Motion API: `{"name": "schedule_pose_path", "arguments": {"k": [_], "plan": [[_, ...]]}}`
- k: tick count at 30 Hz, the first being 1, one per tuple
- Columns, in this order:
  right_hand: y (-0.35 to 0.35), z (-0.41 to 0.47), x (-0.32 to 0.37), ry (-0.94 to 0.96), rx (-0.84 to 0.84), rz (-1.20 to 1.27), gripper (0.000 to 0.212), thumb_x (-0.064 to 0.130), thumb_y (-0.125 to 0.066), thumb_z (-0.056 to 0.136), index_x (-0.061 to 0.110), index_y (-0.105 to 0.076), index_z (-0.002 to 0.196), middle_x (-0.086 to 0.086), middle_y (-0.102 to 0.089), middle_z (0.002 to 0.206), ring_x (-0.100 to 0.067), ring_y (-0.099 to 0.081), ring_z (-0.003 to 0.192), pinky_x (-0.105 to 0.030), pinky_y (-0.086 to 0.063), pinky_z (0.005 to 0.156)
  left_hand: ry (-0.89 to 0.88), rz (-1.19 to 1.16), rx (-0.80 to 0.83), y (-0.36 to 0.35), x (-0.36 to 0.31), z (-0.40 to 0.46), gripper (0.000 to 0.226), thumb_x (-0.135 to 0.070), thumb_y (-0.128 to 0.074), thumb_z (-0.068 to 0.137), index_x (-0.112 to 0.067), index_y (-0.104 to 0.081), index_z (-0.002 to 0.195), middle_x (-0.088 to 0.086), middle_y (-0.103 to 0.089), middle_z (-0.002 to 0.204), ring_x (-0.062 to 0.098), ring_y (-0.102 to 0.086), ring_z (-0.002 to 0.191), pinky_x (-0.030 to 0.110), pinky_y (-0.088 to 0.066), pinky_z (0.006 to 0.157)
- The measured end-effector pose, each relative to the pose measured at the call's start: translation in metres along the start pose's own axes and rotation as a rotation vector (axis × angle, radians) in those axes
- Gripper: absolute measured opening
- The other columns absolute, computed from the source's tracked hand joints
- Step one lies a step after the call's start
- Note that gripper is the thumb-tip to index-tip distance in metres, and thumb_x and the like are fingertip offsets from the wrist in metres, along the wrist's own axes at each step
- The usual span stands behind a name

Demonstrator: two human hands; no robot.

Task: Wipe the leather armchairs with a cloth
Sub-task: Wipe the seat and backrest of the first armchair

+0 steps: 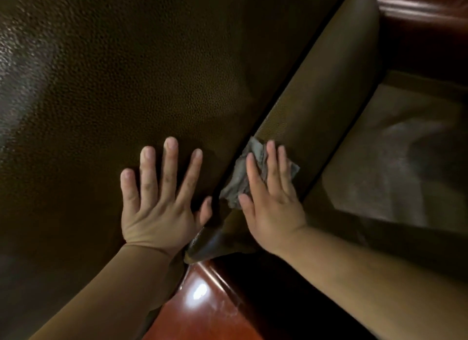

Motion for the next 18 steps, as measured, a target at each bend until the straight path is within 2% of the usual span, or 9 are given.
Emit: {"name": "schedule_pose_path", "arguments": {"k": [3,6,8,11,13,14,16,18], "plan": [[0.024,0.056,-0.034,0.010,-0.065,-0.068,0.070,0.047,-0.033,0.106,0.014,-0.015,0.166,-0.022,0.005,0.172,-0.039,0.010,0.159,-0.061,-0.011,0.127,0.012,0.009,-0.023,-0.002,0.000,0.003,0.082,-0.064,-0.044,0.098,-0.022,-0.028,0.167,0.018,-0.008,0.175,0.037,0.008,0.162,0.053,0.009,0.128],[0.065,0.121,-0.075,-0.223,-0.236,-0.043,0.067,0.047,-0.027,0.108,0.018,-0.012,0.167,-0.022,0.006,0.172,-0.040,0.008,0.159,-0.062,-0.010,0.127,0.019,0.007,-0.021,-0.004,-0.006,0.008,0.082,-0.064,-0.044,0.100,-0.022,-0.026,0.167,0.019,-0.010,0.175,0.040,0.003,0.161,0.055,0.009,0.128],[0.063,0.120,-0.077,-0.296,-0.259,-0.005,0.066,0.047,-0.025,0.109,0.019,-0.009,0.167,-0.021,0.009,0.172,-0.040,0.010,0.158,-0.063,-0.009,0.127,0.026,-0.020,0.032,0.000,-0.007,0.009,0.081,-0.063,-0.044,0.101,-0.022,-0.023,0.168,0.018,-0.006,0.174,0.042,-0.001,0.159,0.055,0.012,0.128],[0.030,0.057,-0.042,-0.200,-0.144,0.059,0.068,0.045,-0.027,0.108,0.020,-0.006,0.167,-0.018,0.014,0.172,-0.039,0.013,0.158,-0.061,-0.011,0.127,0.050,-0.091,0.152,0.016,-0.018,0.008,0.082,-0.060,-0.040,0.102,-0.020,-0.015,0.169,0.014,0.008,0.175,0.043,0.008,0.158,0.059,0.019,0.125],[0.015,0.015,-0.031,-0.095,0.032,0.072,0.072,0.049,-0.028,0.106,0.024,0.002,0.167,-0.012,0.025,0.170,-0.033,0.023,0.157,-0.059,-0.010,0.127,-0.051,-0.153,0.230,0.022,-0.043,0.025,0.086,-0.061,-0.032,0.101,-0.013,-0.008,0.169,0.013,0.010,0.175,0.039,0.011,0.160,0.057,0.020,0.125],[0.016,0.013,-0.038,-0.039,0.062,0.064,0.073,0.050,-0.027,0.105,0.025,0.004,0.166,-0.011,0.027,0.170,-0.032,0.024,0.157,-0.060,-0.010,0.127,-0.121,-0.163,0.228,0.022,-0.054,0.042,0.084,-0.060,-0.024,0.104,-0.010,-0.002,0.168,0.012,0.010,0.176,0.035,0.012,0.161,0.053,0.021,0.125],[0.037,0.051,-0.067,0.017,-0.026,0.026,0.071,0.049,-0.026,0.105,0.021,-0.003,0.166,-0.019,0.017,0.171,-0.037,0.017,0.158,-0.063,-0.012,0.126,-0.211,-0.115,0.181,0.017,-0.070,0.083,0.078,-0.056,-0.012,0.107,-0.009,0.005,0.167,0.013,0.011,0.176,0.031,0.014,0.161,0.051,0.024,0.124],[0.068,0.108,-0.102,-0.044,-0.190,-0.039,0.066,0.046,-0.025,0.108,0.018,-0.011,0.167,-0.025,0.005,0.171,-0.044,0.007,0.158,-0.065,-0.013,0.125,-0.231,-0.095,0.139,0.010,-0.075,0.113,0.078,-0.057,-0.015,0.107,-0.012,-0.002,0.169,0.015,0.009,0.176,0.036,0.010,0.161,0.054,0.021,0.124]]}}
Point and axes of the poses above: each hand's wrist, its own z-axis towards the middle knuckle, its own y-axis out of the back of the hand, x = y × z, the point moved 3 cm from there along z, towards the middle knuckle
